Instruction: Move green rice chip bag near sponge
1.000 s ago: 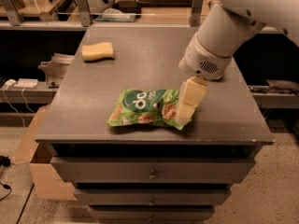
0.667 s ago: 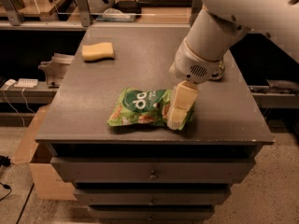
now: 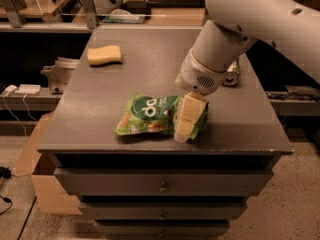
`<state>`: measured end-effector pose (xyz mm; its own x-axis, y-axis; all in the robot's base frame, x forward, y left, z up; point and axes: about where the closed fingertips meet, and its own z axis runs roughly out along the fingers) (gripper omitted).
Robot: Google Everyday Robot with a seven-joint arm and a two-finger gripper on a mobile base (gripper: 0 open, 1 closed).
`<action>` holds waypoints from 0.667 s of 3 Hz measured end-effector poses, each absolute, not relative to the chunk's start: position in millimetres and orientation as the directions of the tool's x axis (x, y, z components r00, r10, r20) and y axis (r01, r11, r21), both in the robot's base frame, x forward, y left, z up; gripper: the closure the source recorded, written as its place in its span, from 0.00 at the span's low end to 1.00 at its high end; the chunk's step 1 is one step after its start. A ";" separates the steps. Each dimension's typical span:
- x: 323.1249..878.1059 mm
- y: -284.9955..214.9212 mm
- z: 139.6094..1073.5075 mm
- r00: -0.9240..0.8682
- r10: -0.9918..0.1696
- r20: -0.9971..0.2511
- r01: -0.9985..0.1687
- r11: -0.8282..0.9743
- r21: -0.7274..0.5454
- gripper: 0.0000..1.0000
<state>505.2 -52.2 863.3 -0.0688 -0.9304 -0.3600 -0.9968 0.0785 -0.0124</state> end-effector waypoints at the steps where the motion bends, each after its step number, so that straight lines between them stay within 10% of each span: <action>1: 510.9 -53.5 860.7 -0.081 -0.918 -0.389 -0.996 0.093 -0.013 0.00; 2: 514.2 -52.2 857.0 -0.084 -0.908 -0.410 -0.995 0.096 -0.009 0.00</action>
Offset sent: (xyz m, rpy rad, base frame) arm 0.0146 0.0001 -0.0118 0.0840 0.0054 -0.0231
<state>514.2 -52.2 857.0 -0.0841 -0.9084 -0.4095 -0.9953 0.0960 -0.0086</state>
